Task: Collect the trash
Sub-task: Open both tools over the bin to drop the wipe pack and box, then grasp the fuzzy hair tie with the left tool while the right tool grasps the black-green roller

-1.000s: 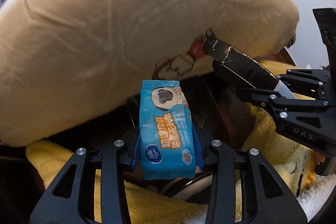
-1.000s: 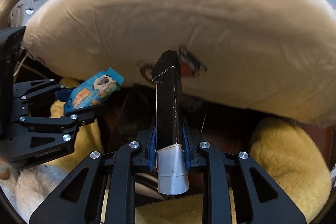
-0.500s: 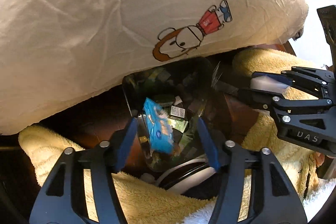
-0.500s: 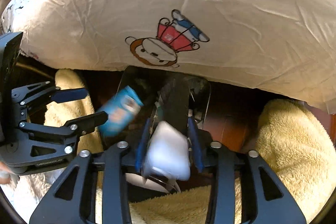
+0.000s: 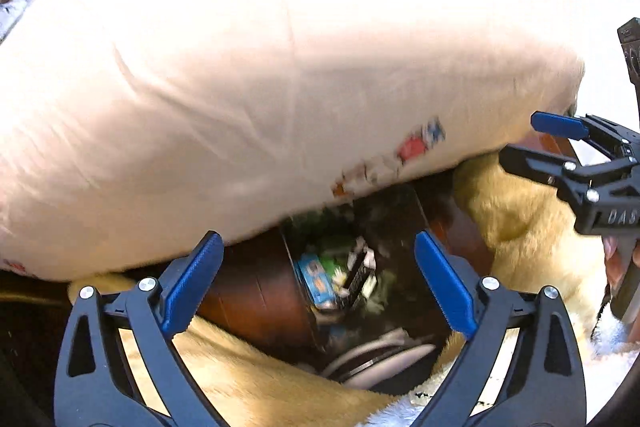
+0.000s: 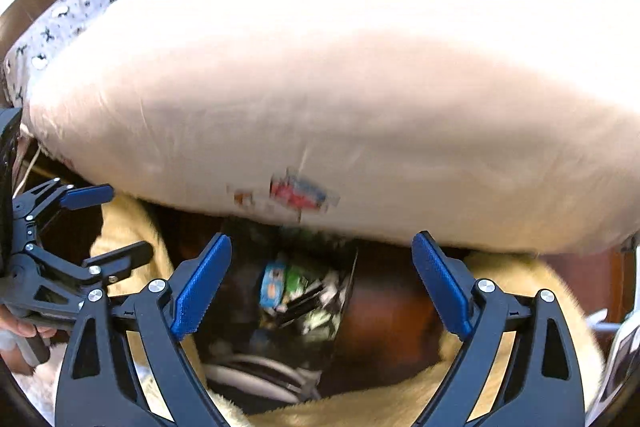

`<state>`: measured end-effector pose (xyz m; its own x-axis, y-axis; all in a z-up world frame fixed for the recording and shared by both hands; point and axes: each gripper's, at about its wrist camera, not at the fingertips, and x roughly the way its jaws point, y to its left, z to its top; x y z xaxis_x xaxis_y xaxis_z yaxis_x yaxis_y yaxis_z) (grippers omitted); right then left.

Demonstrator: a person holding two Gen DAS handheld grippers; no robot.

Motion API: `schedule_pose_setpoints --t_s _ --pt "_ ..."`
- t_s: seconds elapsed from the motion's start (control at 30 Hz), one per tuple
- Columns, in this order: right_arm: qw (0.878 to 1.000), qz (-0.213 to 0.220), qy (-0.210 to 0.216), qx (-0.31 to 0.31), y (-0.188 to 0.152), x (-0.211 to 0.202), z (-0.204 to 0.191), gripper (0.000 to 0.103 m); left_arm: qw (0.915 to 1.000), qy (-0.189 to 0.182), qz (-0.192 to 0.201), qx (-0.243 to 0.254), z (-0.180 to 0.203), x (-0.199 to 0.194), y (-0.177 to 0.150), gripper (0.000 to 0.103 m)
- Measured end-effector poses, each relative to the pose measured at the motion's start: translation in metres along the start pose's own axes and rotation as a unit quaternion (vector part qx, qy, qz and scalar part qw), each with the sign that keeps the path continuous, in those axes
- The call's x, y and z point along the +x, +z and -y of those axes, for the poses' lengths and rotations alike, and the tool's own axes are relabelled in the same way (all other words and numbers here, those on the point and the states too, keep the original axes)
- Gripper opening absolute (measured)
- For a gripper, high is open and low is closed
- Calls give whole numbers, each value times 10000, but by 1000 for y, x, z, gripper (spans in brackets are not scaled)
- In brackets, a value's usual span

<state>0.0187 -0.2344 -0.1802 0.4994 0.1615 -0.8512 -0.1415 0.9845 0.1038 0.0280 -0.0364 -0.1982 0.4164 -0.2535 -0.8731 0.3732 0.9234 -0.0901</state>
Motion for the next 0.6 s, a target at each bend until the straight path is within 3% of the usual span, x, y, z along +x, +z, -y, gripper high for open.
schedule_pose_setpoints --t_s 0.27,0.5,0.53,0.6 --pt "9949 944 -259 -257 80 -28 11 92 9959 379 813 117 -22 -42 61 93" --pt "9926 1136 -218 -357 161 -4 18 90 9926 421 1137 46 -42 -46 125 93" --pt "9924 1144 -245 -390 171 0 19 89 9924 436 1148 58 -42 -44 130 93" --pt "9924 1105 -331 -436 193 12 21 76 9923 478 1137 71 -45 -39 145 93"
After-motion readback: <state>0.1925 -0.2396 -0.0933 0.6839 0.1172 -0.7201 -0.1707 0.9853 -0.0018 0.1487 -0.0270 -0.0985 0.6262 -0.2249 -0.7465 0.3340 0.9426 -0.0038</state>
